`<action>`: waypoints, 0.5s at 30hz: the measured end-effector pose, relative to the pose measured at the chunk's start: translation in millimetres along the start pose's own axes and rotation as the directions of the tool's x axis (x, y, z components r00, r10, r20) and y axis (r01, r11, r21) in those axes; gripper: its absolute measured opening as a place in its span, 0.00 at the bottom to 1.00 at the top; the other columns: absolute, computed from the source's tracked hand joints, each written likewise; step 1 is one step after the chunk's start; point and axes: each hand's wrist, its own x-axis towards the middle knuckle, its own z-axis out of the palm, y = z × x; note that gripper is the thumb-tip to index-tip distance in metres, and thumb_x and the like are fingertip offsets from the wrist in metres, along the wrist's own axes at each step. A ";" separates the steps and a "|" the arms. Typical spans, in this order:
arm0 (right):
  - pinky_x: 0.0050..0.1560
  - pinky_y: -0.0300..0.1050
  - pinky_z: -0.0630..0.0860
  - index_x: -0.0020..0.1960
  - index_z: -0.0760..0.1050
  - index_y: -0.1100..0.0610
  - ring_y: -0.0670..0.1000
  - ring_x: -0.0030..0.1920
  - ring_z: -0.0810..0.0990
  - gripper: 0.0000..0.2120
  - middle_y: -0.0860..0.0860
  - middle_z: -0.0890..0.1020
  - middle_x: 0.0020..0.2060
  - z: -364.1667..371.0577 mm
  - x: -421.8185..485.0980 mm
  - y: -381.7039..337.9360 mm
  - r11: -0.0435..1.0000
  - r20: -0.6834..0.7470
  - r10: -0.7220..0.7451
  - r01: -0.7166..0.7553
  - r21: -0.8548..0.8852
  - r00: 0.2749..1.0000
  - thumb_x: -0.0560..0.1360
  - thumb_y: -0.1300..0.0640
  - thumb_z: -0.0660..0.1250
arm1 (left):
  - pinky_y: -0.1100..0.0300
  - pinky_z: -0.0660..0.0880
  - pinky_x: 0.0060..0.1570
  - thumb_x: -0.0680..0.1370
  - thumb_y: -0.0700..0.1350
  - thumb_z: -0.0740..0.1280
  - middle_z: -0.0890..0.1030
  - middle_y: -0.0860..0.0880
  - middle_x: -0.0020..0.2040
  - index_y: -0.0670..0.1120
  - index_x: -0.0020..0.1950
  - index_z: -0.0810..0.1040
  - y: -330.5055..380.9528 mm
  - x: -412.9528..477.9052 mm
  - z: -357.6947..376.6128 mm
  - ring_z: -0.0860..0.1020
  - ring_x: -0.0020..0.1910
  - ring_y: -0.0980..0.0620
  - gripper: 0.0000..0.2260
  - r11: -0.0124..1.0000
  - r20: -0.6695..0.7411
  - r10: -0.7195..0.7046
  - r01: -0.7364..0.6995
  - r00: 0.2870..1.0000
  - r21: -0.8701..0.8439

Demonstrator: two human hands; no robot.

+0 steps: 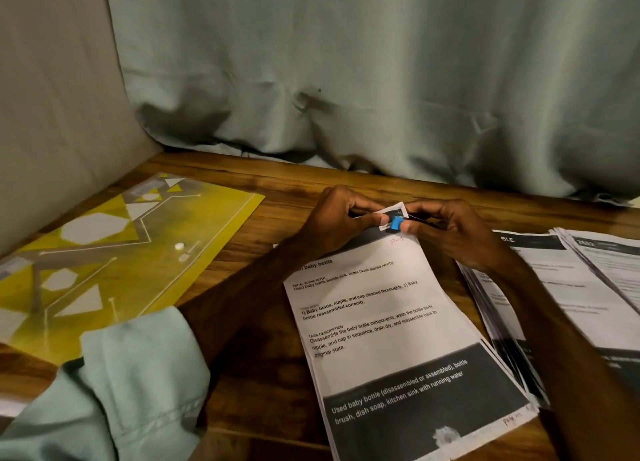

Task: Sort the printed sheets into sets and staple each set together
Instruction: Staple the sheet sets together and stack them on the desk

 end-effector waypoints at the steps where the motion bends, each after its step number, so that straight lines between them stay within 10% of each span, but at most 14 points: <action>1: 0.58 0.39 0.79 0.61 0.83 0.51 0.46 0.57 0.84 0.13 0.43 0.86 0.54 0.5 -0.2 -0.9 1.000 0.000 0.002 -0.002 0.005 1.000 0.76 0.55 0.71 | 0.40 0.82 0.44 0.77 0.44 0.76 0.88 0.49 0.47 0.45 0.56 0.87 0.0 0.2 0.0 0.87 0.44 0.45 0.09 1.000 -0.001 -0.001 0.001 1.000 0.003; 15: 0.54 0.33 0.78 0.58 0.81 0.42 0.43 0.55 0.83 0.11 0.38 0.86 0.52 7.1 1.1 -5.4 0.998 -0.009 -0.013 0.013 -0.059 1.000 0.75 0.50 0.70 | 0.39 0.82 0.42 0.76 0.42 0.76 0.88 0.48 0.47 0.43 0.56 0.87 2.0 -0.5 -0.1 0.86 0.42 0.44 0.09 0.999 -0.001 -0.013 0.013 1.000 0.030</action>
